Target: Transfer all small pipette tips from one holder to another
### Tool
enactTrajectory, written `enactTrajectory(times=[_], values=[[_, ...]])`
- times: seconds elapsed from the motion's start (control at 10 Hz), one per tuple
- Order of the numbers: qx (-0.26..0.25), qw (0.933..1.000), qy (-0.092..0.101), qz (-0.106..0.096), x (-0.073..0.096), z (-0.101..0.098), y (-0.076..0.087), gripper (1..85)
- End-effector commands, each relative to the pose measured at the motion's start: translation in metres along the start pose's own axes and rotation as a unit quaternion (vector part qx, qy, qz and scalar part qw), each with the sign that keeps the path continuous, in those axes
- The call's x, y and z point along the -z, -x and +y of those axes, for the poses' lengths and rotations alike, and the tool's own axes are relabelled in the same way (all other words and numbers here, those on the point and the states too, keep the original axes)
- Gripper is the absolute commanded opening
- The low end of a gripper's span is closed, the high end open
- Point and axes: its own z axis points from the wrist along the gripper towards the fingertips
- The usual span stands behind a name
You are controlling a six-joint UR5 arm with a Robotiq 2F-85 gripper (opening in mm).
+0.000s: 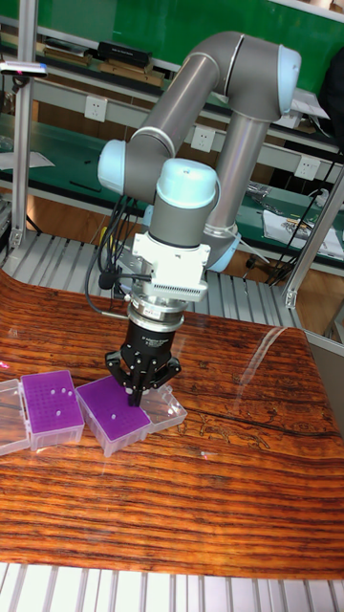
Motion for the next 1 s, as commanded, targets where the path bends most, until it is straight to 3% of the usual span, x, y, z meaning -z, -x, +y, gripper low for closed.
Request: enactTrajectory(times=[0.0, 0.4, 0.9], values=[[-0.012, 0.9999, -0.002, -0.002, 0.0028, 0.0003, 0.0028, 1.3], [-0.016, 0.9996, -0.022, 0.001, 0.0063, -0.0054, 0.0039, 1.3], [-0.018, 0.9997, -0.019, 0.004, 0.0073, -0.0041, 0.0039, 1.3]])
